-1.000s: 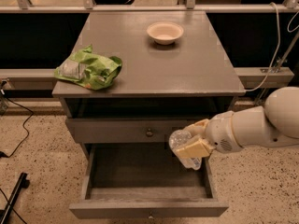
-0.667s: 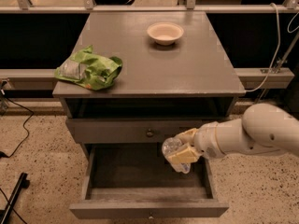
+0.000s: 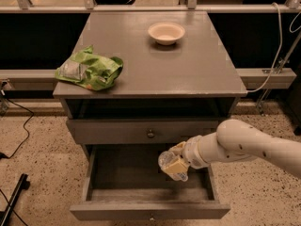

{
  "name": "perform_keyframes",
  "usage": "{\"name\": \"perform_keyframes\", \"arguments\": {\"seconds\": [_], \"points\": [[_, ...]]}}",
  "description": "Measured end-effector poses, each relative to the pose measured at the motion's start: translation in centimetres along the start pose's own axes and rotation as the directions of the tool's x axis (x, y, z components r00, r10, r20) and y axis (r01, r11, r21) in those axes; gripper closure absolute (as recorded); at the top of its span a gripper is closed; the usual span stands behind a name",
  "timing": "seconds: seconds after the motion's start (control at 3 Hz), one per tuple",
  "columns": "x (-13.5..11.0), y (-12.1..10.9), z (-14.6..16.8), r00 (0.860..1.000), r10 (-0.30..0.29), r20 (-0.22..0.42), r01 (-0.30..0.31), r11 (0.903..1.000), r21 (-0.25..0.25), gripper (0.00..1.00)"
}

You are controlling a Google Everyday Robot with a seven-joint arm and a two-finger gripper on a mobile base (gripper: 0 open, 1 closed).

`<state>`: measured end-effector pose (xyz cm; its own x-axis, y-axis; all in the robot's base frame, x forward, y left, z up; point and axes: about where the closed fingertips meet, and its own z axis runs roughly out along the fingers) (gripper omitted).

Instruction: Place blue plastic bottle into middle drawer

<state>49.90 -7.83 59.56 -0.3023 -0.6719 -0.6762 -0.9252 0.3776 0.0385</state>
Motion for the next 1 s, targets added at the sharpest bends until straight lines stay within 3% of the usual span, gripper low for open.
{"name": "perform_keyframes", "arguments": {"seconds": [1.0], "points": [[6.4, -0.2, 6.3, 0.989, 0.054, -0.141, -0.069, 0.9923, -0.103, 1.00]]}}
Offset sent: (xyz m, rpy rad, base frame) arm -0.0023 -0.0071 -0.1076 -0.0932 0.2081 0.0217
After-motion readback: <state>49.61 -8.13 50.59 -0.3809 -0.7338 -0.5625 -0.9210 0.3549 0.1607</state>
